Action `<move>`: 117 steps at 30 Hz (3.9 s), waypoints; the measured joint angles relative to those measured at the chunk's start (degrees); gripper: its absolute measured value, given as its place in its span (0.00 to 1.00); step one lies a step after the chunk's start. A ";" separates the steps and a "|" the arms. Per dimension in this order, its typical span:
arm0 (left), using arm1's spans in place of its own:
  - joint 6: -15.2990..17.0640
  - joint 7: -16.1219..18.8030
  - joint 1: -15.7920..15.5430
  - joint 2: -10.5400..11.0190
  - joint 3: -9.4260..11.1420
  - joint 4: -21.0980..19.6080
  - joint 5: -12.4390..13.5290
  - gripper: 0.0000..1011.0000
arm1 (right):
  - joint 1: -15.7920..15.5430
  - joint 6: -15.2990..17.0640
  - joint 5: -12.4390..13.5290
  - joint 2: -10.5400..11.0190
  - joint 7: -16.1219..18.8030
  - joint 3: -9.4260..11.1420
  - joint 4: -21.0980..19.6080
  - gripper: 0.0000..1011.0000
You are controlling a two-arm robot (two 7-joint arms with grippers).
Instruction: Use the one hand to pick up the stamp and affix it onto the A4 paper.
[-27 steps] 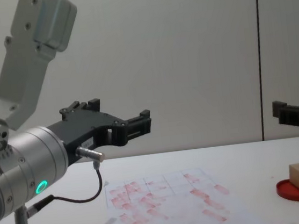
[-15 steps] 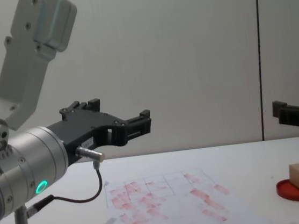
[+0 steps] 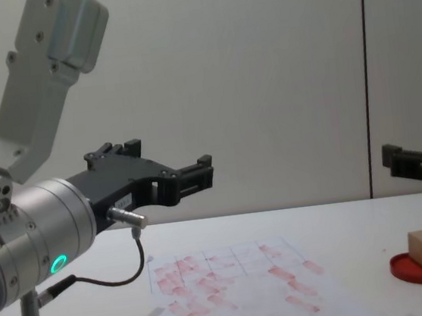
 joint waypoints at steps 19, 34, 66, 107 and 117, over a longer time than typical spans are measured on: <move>0.00 0.00 0.00 0.00 0.00 0.00 0.00 0.98 | 6.02 11.61 -2.76 -7.71 -6.70 -2.92 6.25 0.99; 0.00 0.00 0.00 0.00 0.00 0.00 0.00 0.98 | 10.21 18.07 -4.44 -11.96 -13.42 -3.32 11.54 0.99; 0.00 0.00 0.00 0.00 0.00 0.00 0.00 0.98 | 13.36 22.04 -5.83 -12.77 -13.69 -0.87 17.27 0.80; 0.00 0.00 0.00 0.00 0.00 0.00 0.00 0.98 | 13.96 22.91 -9.78 -14.84 -9.47 -2.15 11.88 0.21; 0.00 0.00 0.00 0.00 0.00 0.00 0.00 0.98 | 14.72 24.26 -10.24 -17.03 -4.87 -4.42 11.94 0.21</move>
